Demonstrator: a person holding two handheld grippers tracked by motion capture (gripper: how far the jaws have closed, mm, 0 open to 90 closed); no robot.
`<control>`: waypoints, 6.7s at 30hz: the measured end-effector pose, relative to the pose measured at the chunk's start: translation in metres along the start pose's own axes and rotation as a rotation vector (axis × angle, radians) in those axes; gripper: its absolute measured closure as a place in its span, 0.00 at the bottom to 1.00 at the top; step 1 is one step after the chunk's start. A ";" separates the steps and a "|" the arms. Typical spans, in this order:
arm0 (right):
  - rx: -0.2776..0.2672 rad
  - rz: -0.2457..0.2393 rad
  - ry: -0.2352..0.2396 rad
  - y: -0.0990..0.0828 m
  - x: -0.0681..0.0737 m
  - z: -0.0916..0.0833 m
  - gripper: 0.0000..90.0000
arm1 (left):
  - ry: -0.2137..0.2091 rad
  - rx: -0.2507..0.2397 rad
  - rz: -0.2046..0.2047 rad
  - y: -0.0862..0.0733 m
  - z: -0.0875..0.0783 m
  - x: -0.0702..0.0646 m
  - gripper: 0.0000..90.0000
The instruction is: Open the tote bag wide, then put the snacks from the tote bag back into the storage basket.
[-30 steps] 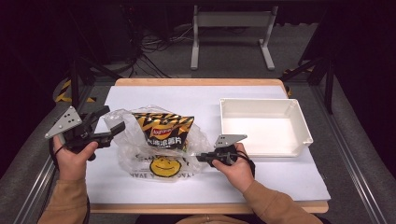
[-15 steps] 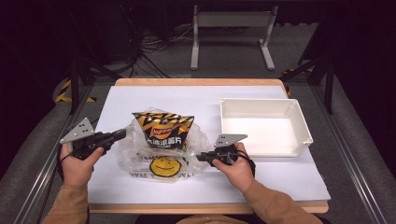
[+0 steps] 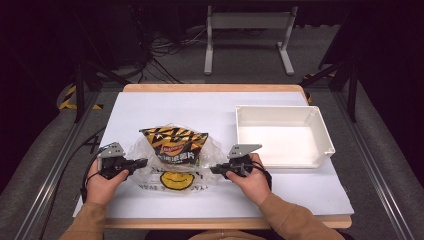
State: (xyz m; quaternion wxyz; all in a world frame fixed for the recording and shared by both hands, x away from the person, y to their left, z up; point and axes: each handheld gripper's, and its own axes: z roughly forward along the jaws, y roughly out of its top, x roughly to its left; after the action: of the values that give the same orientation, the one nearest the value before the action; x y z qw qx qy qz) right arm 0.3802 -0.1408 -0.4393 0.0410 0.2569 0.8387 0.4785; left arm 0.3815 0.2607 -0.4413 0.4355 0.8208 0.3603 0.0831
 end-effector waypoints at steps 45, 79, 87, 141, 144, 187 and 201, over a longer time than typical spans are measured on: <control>-0.188 0.024 0.019 0.046 0.005 -0.074 0.63 | 0.013 0.062 -0.037 -0.004 0.023 0.003 0.94; -0.098 -0.010 -0.142 0.078 -0.030 0.001 1.00 | 0.051 0.011 -0.047 -0.005 0.017 0.004 0.90; 0.044 -0.039 -0.234 0.064 -0.027 0.021 1.00 | 0.067 0.003 -0.064 -0.006 0.015 0.006 0.89; -0.285 -0.038 -0.050 0.083 0.015 -0.085 0.46 | 0.051 -0.297 -0.105 0.007 -0.053 0.000 0.29; -0.283 -0.045 -0.025 0.085 0.019 -0.086 0.44 | 0.052 -0.300 -0.104 0.007 -0.055 0.000 0.29; -0.127 -0.212 0.127 0.091 0.047 -0.005 0.26 | 0.069 -0.343 -0.118 0.007 -0.069 0.000 0.28; -0.137 -0.304 0.096 0.095 0.043 0.001 0.61 | 0.077 -0.356 -0.117 0.006 -0.072 0.000 0.28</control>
State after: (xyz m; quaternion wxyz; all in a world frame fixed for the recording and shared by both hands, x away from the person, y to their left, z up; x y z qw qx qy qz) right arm 0.3810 -0.0805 -0.3537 0.0903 0.1003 0.8343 0.5345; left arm 0.3522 0.3050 -0.3926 0.5639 0.7046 0.4033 0.1515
